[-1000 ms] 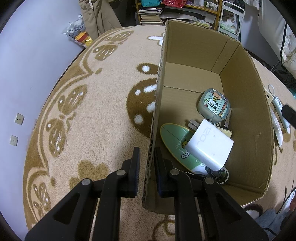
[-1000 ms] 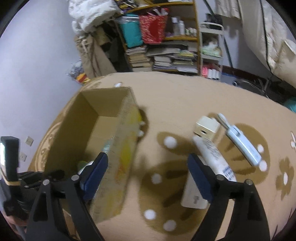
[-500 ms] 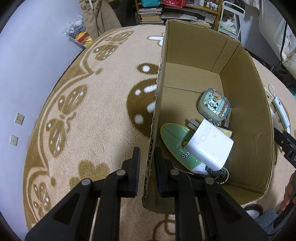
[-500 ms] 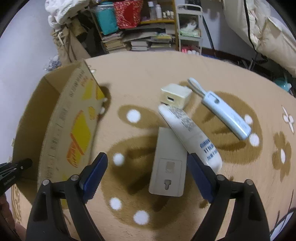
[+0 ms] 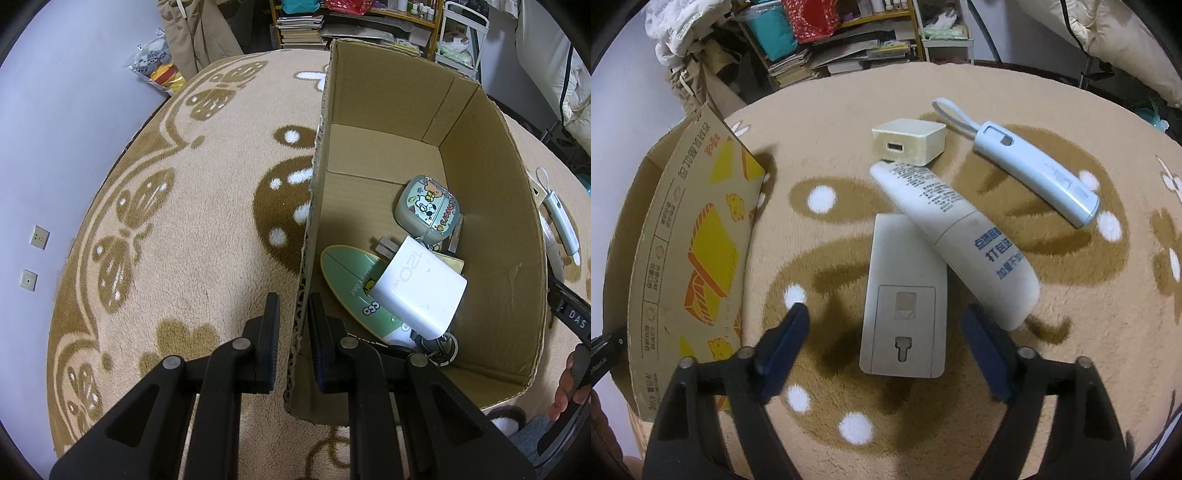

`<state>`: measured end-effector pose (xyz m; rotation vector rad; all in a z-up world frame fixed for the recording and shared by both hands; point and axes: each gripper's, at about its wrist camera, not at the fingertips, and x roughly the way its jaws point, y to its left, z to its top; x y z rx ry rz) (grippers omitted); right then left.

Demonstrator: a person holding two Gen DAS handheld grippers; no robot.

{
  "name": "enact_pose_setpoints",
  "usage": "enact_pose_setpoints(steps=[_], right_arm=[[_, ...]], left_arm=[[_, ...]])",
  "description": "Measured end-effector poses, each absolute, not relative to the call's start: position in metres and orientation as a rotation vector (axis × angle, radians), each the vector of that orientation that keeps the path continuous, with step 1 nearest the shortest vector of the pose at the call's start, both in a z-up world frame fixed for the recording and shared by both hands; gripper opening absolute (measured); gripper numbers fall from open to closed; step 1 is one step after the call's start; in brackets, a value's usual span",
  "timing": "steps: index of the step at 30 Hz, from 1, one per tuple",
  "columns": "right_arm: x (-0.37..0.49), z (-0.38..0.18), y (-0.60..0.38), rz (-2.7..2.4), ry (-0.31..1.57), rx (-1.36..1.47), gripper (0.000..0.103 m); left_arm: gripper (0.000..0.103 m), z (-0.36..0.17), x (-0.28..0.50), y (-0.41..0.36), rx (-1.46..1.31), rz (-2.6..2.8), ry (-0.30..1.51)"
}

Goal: Organize rigid objects
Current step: 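Move the right tool back and grasp the white power strip, then carry the white power strip over the box and lower it inside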

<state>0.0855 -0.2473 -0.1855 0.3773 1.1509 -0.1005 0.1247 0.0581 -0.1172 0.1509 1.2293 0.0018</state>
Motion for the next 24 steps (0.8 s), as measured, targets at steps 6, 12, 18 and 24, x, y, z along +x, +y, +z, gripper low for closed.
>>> enact_pose_setpoints(steps=[6,12,18,24], right_arm=[[0.083,-0.2,-0.247,-0.109,1.184,0.385,0.073],[0.084,-0.203,-0.248,-0.122,1.163,0.38,0.071],[0.091,-0.206,-0.245,-0.161,1.166,0.297,0.053],[0.083,-0.203,-0.243,-0.163,1.147,0.316,0.052]], left_arm=[[0.015,-0.117,0.125,0.058,0.152,0.002,1.229],[0.015,-0.117,0.125,0.058,0.151,0.002,1.229],[0.015,-0.117,0.125,0.058,0.152,0.003,1.23],[0.015,-0.117,0.125,0.058,0.15,0.003,1.23]])
